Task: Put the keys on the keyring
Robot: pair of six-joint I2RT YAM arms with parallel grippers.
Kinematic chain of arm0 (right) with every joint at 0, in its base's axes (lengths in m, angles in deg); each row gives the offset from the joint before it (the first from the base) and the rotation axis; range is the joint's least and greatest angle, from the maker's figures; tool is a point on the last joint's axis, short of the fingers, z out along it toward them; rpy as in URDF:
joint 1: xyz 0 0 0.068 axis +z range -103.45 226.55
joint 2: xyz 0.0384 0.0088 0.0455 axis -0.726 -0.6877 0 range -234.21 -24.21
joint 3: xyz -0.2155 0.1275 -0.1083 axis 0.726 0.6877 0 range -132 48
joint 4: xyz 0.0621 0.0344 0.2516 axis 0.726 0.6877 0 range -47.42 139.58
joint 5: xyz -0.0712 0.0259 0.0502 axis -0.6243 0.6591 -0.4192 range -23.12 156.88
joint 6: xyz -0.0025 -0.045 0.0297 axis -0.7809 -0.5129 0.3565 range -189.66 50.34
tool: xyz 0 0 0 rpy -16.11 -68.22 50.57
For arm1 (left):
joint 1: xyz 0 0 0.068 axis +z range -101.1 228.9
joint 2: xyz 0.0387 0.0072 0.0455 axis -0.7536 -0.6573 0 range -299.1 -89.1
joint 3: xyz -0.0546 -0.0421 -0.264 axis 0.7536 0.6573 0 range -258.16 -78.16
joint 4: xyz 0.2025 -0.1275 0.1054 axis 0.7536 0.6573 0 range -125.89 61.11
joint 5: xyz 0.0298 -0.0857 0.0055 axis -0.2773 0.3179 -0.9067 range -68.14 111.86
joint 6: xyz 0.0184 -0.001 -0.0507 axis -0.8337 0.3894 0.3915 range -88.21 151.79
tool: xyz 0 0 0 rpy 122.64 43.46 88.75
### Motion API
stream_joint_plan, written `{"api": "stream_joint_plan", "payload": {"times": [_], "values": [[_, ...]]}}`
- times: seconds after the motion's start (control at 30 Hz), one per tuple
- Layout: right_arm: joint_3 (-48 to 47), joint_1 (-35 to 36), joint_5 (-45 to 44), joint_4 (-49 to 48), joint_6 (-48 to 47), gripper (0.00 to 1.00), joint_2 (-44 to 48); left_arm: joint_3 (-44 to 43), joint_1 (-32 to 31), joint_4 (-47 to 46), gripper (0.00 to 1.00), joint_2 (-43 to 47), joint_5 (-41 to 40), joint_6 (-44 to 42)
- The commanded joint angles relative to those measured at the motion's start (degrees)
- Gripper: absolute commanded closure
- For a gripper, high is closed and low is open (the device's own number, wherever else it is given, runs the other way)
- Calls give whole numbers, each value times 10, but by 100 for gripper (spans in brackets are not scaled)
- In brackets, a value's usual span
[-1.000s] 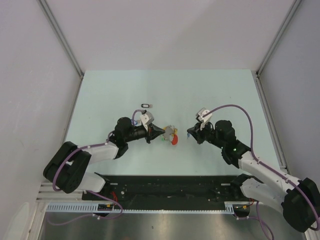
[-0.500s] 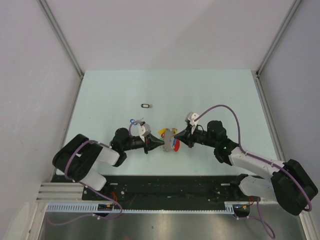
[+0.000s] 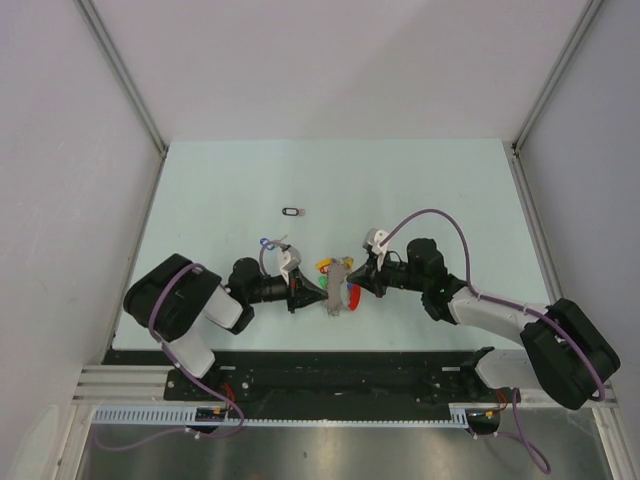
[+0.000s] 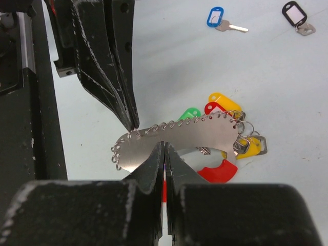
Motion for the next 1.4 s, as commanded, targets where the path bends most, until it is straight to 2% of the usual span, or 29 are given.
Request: {"api": "stream_joint_plan", "payload": {"times": [0.0, 0.53, 0.73, 1.03, 1.17, 1.37], "values": [[-24, 8, 21, -22, -37, 100, -20, 1, 3, -258, 100, 29, 22, 13], [-33, 30, 41, -41, -78, 100, -74, -2, 2, -258, 100, 48, 19, 35], [-33, 34, 33, -41, -77, 100, -81, 9, 3, -258, 100, 6, 3, 18], [-33, 34, -30, 25, -98, 100, -19, 25, -1, -256, 100, -68, -39, -28], [-32, 34, -56, 42, -97, 100, -2, 27, -9, -221, 100, -78, -71, -52], [-32, 34, -71, 54, -92, 100, 16, 35, -34, -123, 99, -48, -134, -101]]}}
